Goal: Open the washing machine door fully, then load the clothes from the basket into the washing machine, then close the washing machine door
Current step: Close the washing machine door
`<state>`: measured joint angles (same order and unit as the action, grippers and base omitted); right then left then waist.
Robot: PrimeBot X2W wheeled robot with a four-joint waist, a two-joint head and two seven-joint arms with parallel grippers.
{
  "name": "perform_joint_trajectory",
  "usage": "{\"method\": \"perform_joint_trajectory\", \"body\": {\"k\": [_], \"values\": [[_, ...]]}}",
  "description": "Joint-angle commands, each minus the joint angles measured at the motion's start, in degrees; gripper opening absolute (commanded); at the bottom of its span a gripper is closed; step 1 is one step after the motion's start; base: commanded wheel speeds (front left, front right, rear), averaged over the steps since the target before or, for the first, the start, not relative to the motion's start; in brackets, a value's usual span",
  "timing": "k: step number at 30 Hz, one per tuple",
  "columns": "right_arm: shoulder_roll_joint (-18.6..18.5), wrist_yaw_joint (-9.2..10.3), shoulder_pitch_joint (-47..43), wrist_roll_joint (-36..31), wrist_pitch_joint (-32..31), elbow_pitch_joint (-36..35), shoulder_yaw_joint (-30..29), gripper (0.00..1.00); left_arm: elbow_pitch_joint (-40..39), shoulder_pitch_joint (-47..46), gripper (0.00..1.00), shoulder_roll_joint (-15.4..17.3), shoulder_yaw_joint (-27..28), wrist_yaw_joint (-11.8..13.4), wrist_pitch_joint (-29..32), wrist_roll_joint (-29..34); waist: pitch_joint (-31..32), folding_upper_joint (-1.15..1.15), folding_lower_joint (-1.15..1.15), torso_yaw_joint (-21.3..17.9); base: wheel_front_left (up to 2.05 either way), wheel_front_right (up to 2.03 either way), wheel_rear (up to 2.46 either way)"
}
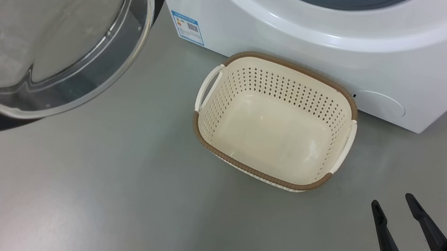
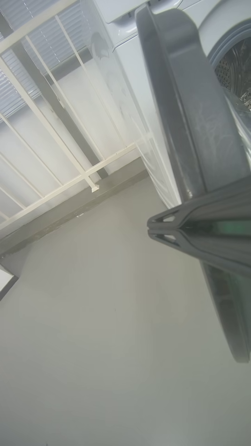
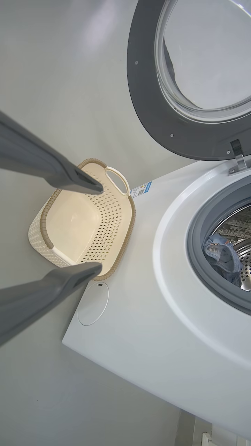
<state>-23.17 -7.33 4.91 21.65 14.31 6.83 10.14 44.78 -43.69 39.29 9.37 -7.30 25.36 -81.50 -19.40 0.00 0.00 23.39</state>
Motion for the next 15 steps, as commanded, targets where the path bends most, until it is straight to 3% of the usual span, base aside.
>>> {"method": "perform_joint_trajectory", "body": {"k": [1, 15], "values": [[-0.9, -0.16, 0.8, -0.5, 0.7, -1.4, 0.8, 1.00, -1.4, -1.4, 0.00, 3.8, 0.5, -0.2, 1.5, -0.6, 0.0, 0.00, 0.00, 0.0, 0.00, 0.00, 0.00], [0.1, -0.16, 0.2, -0.7, 0.7, -0.9, 0.7, 1.00, -4.1, 0.0, 0.00, 3.2, -2.6, -0.2, 10.4, -3.3, 1.9, 0.00, 0.00, 1.0, 0.00, 0.00, 0.00]]}}
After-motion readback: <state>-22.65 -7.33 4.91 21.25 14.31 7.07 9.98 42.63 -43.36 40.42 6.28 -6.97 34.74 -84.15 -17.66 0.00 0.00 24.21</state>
